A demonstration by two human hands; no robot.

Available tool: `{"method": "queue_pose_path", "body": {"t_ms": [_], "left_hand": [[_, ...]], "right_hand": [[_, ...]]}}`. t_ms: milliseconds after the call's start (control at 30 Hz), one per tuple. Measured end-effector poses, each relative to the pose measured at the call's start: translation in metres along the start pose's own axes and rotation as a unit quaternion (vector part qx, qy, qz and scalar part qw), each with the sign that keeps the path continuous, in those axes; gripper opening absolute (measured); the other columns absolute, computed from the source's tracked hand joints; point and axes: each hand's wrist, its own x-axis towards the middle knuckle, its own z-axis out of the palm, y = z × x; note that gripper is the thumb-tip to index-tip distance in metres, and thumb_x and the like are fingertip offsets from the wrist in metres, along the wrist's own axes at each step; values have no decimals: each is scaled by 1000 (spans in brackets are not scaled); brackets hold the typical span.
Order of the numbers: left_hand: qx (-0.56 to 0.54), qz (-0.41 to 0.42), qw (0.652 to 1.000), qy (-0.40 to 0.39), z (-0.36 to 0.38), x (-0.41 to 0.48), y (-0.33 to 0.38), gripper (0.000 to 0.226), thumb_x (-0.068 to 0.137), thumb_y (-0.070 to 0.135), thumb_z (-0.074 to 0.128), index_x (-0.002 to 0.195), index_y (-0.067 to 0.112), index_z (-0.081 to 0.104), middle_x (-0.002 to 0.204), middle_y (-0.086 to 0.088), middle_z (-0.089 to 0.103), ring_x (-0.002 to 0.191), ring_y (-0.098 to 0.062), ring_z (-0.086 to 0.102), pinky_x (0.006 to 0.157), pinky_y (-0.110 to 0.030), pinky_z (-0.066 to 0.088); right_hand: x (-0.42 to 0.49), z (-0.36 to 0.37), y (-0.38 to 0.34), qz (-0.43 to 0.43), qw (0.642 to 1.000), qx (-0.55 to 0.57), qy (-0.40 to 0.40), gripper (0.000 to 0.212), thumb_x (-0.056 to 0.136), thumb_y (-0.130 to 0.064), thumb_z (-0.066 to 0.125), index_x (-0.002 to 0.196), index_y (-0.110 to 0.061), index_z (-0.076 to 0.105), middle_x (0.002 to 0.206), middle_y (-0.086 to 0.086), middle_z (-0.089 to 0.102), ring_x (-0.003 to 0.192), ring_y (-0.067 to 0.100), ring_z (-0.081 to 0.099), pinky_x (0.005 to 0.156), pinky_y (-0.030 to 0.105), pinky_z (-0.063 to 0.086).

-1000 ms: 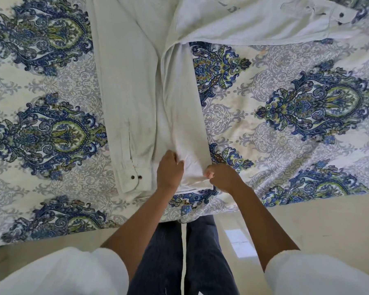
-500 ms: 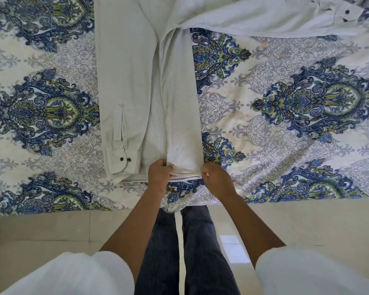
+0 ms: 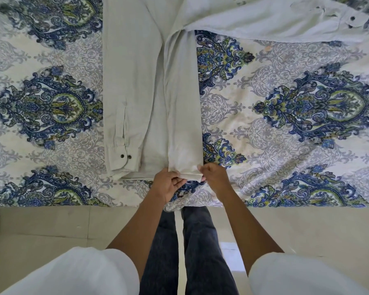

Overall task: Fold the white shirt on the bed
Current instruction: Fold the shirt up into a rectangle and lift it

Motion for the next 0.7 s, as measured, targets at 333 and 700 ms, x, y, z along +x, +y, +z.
{"method": "queue_pose_path", "body": {"t_ms": [333,700], "left_hand": [[384,241,882,128,10,1,50,14,91,13,53,87,6,64,70,-5,58,69,-21,53,61,-29,40],[621,556,516,199,61,32,151,31,84,2,50,113,4,58,117,-14,58,105,-33,53,78,-40,47]], "right_hand": [[2,-3,-46,-29,936,-343,76,28,92,-28,49,106,-5,57,105,12,61,98,31,58,73,33,43],[66,11,-113,-319,852,-351,223,39,84,-9,52,123,-6,56,132,17,51,123,36,46,96,46,42]]}}
